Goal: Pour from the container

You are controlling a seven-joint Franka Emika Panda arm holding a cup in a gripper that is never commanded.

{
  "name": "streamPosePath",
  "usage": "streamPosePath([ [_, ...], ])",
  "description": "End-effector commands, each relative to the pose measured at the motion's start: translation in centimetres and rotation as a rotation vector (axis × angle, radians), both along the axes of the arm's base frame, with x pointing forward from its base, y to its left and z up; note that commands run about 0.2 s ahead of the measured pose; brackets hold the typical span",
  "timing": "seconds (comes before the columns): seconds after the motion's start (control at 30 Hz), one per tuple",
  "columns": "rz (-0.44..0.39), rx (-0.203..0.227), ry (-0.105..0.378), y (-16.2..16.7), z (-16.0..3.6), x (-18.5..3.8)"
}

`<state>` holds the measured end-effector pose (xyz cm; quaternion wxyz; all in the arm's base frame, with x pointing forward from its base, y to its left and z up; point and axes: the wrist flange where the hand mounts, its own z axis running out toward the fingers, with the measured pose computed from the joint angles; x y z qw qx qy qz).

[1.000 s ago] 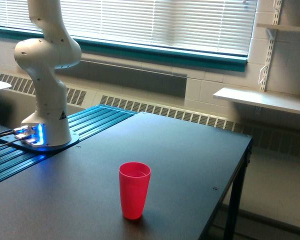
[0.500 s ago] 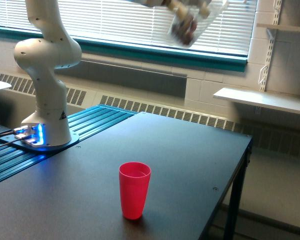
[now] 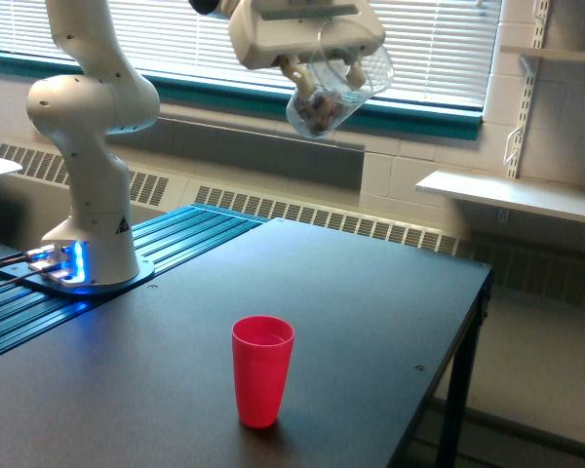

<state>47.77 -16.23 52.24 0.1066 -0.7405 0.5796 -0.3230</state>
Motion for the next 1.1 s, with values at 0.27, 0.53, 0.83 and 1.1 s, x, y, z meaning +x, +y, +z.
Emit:
streamPosePath([
  [0.27,-0.098,0.096,0.099,-1.6,-4.6,-2.6],
  [0.53,-0.133,0.178,0.199,-2.2,-9.9,-4.3],
  [0.83,-0.188,0.241,0.287,-3.2,-13.8,-5.3],
  [1.1,-0.243,0.304,0.342,-4.3,-16.3,-5.7],
])
